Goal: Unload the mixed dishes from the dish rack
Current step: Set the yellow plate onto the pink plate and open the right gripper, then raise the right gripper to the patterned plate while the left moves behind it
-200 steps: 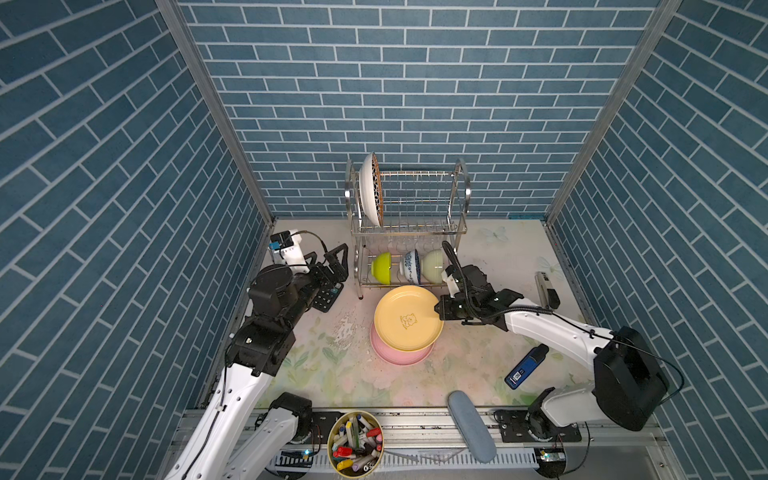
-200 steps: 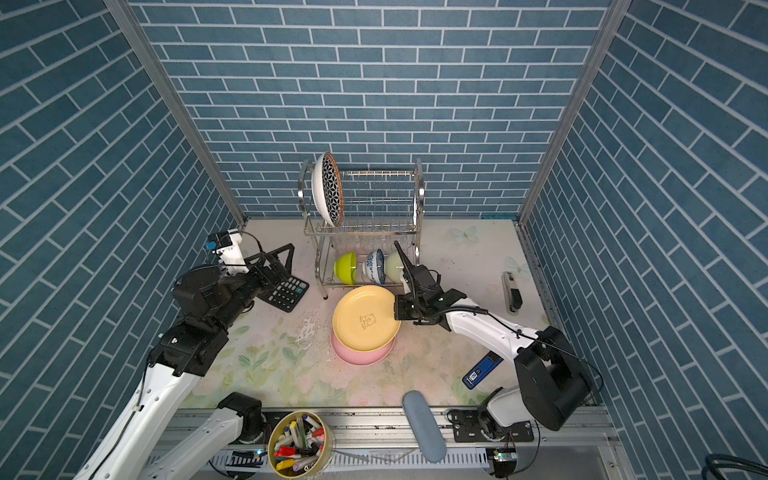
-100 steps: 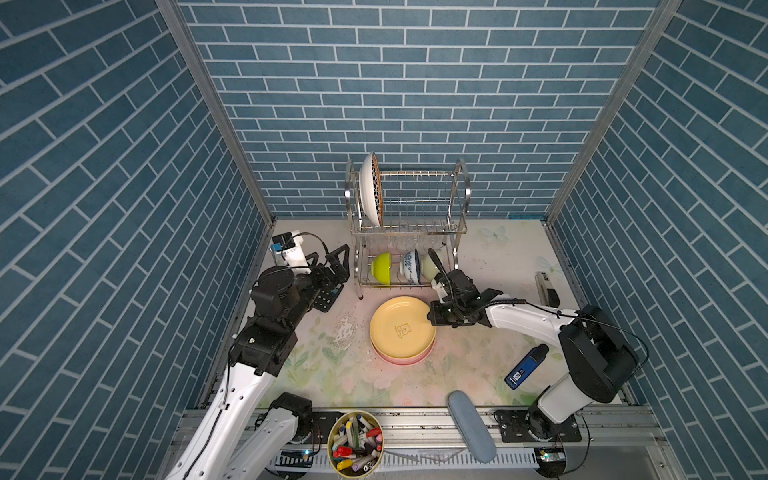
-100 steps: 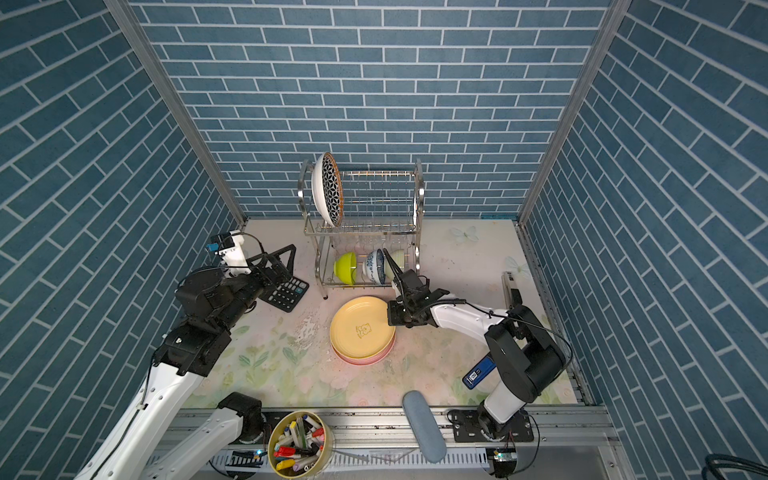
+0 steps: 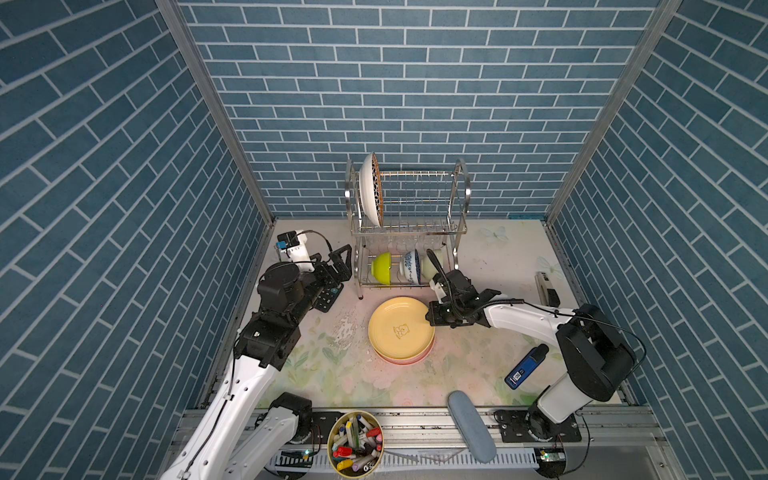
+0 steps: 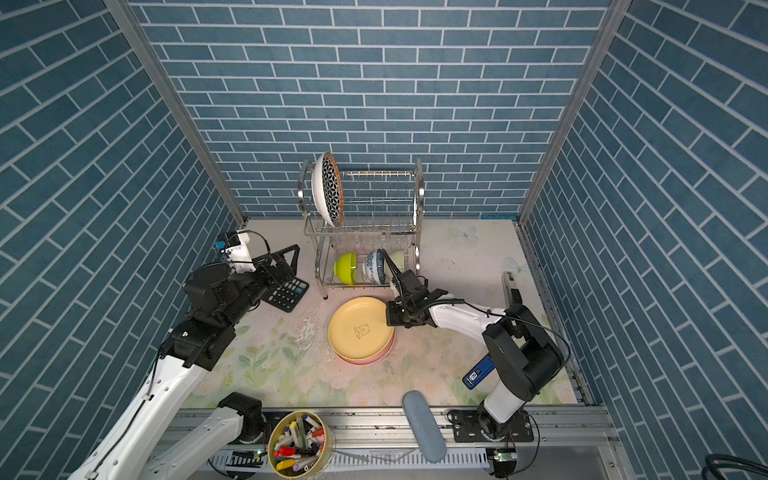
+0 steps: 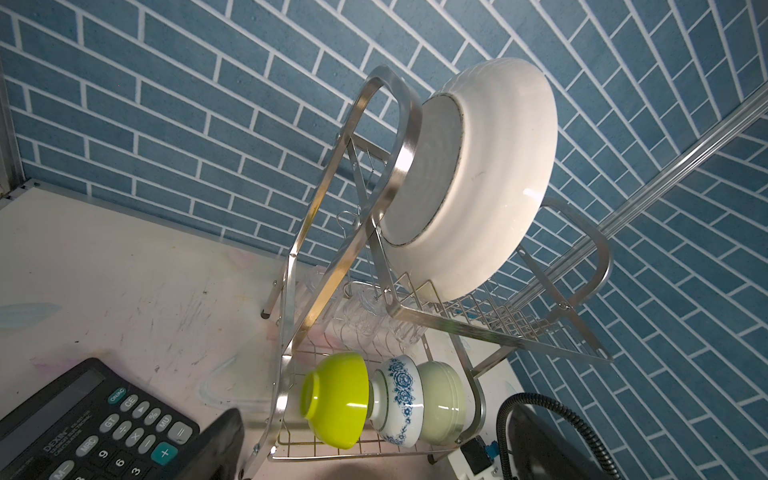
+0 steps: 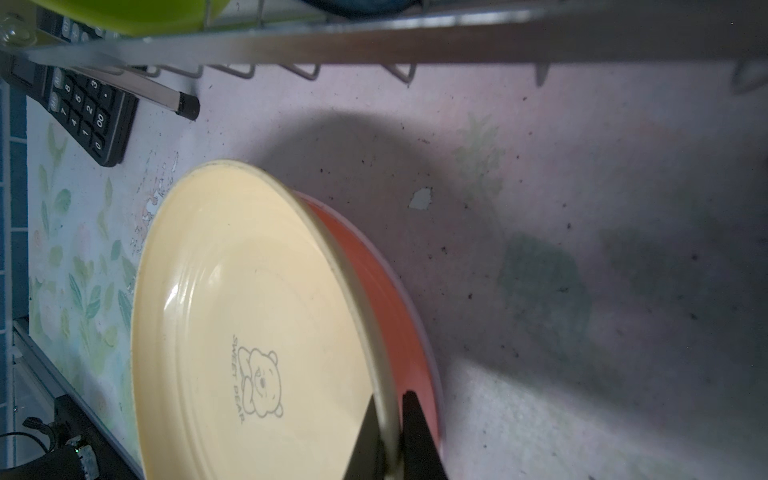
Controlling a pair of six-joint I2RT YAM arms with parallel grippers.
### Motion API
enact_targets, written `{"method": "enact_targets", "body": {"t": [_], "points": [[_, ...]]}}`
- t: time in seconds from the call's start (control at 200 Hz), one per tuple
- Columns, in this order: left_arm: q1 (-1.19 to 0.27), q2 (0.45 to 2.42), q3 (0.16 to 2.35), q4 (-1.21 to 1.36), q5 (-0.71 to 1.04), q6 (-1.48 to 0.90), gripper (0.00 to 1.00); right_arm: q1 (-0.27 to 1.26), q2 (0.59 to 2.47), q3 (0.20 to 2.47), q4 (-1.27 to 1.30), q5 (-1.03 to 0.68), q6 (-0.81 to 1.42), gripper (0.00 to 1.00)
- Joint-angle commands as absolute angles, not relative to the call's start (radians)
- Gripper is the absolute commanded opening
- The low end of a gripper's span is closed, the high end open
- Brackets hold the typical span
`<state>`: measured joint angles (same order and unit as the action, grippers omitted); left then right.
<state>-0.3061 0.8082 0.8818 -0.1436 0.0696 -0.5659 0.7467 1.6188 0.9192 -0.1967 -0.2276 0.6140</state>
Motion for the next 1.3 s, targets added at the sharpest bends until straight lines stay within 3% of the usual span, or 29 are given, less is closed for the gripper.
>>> {"method": "enact_targets", "body": {"t": [0.0, 0.07, 0.345, 0.685, 1.02, 1.29], "points": [[-0.302, 0.807, 0.870, -0.126, 0.077, -0.575, 1.00, 0.756, 1.616, 0.925, -0.169, -0.224, 0.634, 0.08], [-0.303, 0.807, 0.869, -0.126, 0.077, -0.577, 1.00, 0.755, 1.612, 0.925, -0.176, -0.220, 0.631, 0.13], [-0.304, 0.811, 0.849, -0.104, 0.078, -0.588, 1.00, 0.756, 1.603, 0.910, -0.182, -0.215, 0.632, 0.18], [-0.302, 0.812, 0.851, -0.104, 0.080, -0.580, 1.00, 0.756, 1.572, 0.904, -0.246, -0.176, 0.608, 0.31], [-0.303, 0.815, 0.845, -0.113, 0.073, -0.577, 1.00, 0.756, 1.499, 0.922, -0.356, -0.125, 0.545, 0.32], [-0.303, 0.826, 0.861, -0.165, 0.032, -0.554, 1.00, 0.766, 1.332, 0.976, -0.397, -0.174, 0.411, 0.29]]}}
